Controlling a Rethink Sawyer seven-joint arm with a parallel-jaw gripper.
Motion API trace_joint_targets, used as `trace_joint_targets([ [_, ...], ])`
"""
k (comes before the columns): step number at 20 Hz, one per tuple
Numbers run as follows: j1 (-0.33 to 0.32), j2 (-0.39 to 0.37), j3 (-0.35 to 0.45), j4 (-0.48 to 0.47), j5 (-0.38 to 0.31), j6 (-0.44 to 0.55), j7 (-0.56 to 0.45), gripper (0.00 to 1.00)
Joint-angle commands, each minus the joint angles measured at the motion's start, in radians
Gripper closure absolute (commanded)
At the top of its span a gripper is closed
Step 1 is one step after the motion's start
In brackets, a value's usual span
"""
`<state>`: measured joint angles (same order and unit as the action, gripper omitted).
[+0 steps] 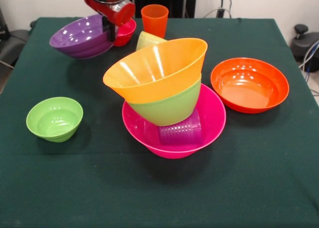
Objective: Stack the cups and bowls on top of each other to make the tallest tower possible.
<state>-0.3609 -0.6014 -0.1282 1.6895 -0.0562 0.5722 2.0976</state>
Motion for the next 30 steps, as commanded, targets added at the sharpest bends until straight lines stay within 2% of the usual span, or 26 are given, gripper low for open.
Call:
trace_joint_targets([
  [1, 0.053, 0.054, 0.022, -0.006, 0.068, -0.042, 0.226, 1.0],
  [5, 0.061, 0.047, 0.005, -0.008, 0.085, -0.028, 0.218, 1.0],
  [12, 0.073, -0.005, -0.028, -0.025, 0.106, 0.064, 0.198, 1.0],
  [20, 0.106, -0.078, -0.066, -0.07, 0.125, 0.232, 0.19, 1.0],
  [27, 0.134, -0.07, -0.087, -0.139, 0.142, 0.282, 0.215, 1.0],
  [30, 0.137, -0.061, -0.078, -0.17, 0.175, 0.305, 0.232, 1.0],
])
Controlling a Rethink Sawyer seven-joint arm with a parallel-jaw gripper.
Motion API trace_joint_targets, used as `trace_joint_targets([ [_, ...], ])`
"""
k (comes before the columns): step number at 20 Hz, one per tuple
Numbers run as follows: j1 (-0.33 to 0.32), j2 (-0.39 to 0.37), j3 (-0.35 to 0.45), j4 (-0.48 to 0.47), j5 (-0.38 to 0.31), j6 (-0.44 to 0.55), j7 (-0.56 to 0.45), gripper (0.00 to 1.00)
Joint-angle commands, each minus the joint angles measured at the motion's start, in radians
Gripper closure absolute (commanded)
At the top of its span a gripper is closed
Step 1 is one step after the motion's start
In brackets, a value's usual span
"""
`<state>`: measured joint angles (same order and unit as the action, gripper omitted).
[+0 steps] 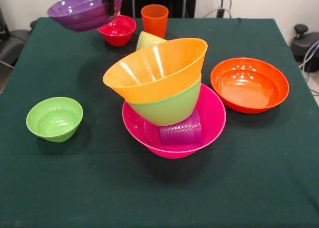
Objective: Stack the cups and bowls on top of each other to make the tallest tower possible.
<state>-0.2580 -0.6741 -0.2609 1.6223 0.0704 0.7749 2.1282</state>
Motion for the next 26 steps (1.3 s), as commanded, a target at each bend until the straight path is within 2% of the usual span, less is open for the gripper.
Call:
trace_joint_targets([
  [1, 0.036, 0.021, 0.053, -0.119, 0.055, 0.108, 0.208, 1.0],
  [12, 0.038, 0.138, 0.044, -0.27, 0.112, 0.123, 0.234, 1.0],
  [20, 0.065, 0.241, 0.009, -0.391, 0.165, 0.135, 0.304, 1.0],
  [26, 0.093, 0.287, -0.011, -0.427, 0.199, 0.123, 0.356, 1.0],
])
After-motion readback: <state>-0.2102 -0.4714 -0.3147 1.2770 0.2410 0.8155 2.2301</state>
